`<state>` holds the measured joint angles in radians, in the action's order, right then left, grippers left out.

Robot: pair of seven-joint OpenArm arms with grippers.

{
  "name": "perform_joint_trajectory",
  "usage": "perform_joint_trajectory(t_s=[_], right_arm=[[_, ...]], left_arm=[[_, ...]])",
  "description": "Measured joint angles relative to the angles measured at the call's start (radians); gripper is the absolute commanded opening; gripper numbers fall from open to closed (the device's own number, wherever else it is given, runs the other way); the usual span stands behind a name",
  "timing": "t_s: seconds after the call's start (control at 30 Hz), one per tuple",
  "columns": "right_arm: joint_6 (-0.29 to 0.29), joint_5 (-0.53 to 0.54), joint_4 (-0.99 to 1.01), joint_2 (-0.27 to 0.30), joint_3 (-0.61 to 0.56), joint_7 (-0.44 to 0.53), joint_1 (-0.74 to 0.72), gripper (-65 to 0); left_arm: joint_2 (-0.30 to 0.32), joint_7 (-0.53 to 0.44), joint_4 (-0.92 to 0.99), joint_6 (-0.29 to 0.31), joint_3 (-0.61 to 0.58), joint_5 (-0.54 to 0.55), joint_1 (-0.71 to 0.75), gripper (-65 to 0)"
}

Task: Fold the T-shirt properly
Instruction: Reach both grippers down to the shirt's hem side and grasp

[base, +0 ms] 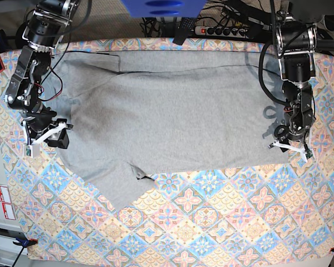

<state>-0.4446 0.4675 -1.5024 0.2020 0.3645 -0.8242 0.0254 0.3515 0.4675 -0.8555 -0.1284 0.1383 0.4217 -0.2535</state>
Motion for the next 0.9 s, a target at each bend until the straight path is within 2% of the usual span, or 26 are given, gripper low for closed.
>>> perform_joint_trajectory(t_s=[0.2,0.33,0.53,0.7,0.9], right_arm=[[0.000,0.000,0.000,0.001,0.000,-0.002,0.000,-43.2],[0.000,0.000,0.000,-0.002,0.000,-0.003,0.000,-43.2],[0.000,0.000,0.000,-0.005,0.000,-0.003,0.000,-43.2],[0.000,0.000,0.000,-0.005,0.000,-0.003,0.000,-43.2],[0.000,0.002,0.057,-0.002,-0.007,0.009,-0.008,-43.1]], left_arm=[[-0.012,-0.034,0.023,-0.003,0.001,-0.003,-0.006,-35.7],[-0.049,-0.062,0.023,-0.015,0.002,-0.023,-0.007,-37.2],[-0.094,-0.072,0.018,-0.015,0.002,-0.022,-0.013,-48.6],[-0.100,-0.068,0.019,-0.015,0.003,-0.018,-0.012,-65.0],[-0.111,-0.017,-0.121,0.000,0.001,0.004,0.060,-65.0]])
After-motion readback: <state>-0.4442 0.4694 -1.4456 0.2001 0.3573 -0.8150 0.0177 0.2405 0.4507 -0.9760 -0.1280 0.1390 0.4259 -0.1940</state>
